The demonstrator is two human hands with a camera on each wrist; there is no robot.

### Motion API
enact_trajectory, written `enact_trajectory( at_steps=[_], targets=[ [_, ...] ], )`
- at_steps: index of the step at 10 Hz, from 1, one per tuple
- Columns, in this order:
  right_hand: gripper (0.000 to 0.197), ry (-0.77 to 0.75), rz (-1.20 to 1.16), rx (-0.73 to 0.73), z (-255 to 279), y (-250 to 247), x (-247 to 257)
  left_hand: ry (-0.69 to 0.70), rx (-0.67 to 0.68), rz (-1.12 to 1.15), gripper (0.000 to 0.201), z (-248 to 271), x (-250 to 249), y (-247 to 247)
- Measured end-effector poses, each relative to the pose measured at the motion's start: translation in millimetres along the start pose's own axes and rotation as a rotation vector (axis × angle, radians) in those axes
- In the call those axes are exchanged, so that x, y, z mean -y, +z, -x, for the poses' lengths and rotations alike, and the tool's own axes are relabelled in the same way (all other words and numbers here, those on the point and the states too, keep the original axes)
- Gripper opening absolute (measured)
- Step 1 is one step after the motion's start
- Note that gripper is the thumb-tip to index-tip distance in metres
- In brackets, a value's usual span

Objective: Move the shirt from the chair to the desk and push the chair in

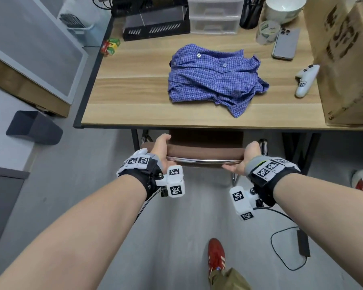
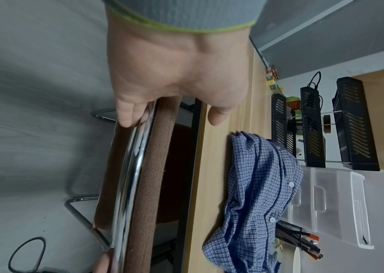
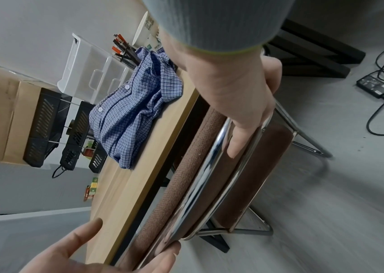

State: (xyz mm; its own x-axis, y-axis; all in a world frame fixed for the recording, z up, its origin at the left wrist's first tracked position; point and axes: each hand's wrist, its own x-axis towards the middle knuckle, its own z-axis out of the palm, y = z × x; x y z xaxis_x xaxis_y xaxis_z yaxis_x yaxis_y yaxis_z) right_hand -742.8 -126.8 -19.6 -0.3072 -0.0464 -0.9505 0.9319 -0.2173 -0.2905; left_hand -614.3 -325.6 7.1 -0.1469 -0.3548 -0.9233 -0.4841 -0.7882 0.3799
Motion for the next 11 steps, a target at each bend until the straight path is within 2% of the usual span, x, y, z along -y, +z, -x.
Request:
enact_trajectory(
  at_steps=[3,4,7,9,10,11],
  targets=[
    [0.063,0.004,-0.037,-0.043,-12.7,20.5,18.3,0.005,-0.011,-0.072,0.046,-0.8,-25.3,15.0],
    [0.064,0.029,-0.041,-0.05,-15.6,22.6,19.4,0.006,0.0,-0.115,0.043,3.1,-28.0,18.8],
    [0.061,0.048,0.002,-0.065,-11.2,15.6,24.1,-0.01,-0.013,-0.272,0.05,24.3,-32.7,16.5],
    [0.059,0.003,0.088,-0.085,13.4,21.4,27.9,0.063,0.013,-0.412,0.065,50.0,-44.0,15.4],
    [0.055,-0.035,0.187,-0.08,26.9,21.8,26.6,0.098,0.044,-0.466,0.063,58.9,-47.8,14.8],
    [0.051,-0.121,0.357,-0.073,25.5,10.6,12.7,0.195,0.027,-0.533,0.062,73.1,-61.1,14.0]
  ],
)
